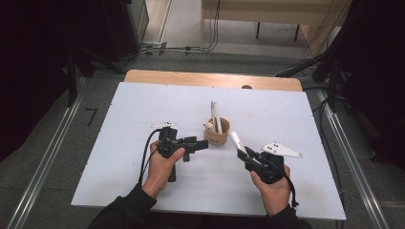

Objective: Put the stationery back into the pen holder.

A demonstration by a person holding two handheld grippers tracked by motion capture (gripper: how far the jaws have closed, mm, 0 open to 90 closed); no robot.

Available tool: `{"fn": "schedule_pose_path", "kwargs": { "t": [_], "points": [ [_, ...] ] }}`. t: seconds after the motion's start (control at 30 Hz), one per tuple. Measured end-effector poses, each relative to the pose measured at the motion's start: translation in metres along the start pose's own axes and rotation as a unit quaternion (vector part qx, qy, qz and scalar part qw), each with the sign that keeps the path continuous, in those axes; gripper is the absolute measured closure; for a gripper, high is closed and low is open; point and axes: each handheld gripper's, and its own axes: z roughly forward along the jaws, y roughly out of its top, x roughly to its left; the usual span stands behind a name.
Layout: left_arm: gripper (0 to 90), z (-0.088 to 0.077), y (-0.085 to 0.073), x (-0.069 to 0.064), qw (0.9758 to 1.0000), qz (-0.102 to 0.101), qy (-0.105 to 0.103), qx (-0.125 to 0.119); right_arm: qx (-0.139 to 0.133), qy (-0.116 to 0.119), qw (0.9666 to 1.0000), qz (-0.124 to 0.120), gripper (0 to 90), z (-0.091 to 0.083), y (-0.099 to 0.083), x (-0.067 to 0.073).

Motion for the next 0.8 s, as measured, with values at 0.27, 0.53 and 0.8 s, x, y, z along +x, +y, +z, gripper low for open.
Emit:
{"fn": "schedule_pose_path", "kwargs": {
  "t": [0.27,0.53,0.8],
  "points": [
    [26.2,0.006,-0.001,-0.003,0.9997,-0.013,-0.021,0.006,0.005,0.021,0.9996,-0.016,69.4,0.008,-0.002,0.013],
    [27.9,0.01,-0.001,-0.004,0.9989,-0.025,-0.038,0.01,0.015,0.041,0.9986,-0.029,69.3,0.016,-0.004,0.024],
    [29.3,0.015,-0.002,-0.006,0.9977,-0.036,-0.055,0.017,0.022,0.057,0.9972,-0.043,69.4,0.025,-0.007,0.035]
  ]
}}
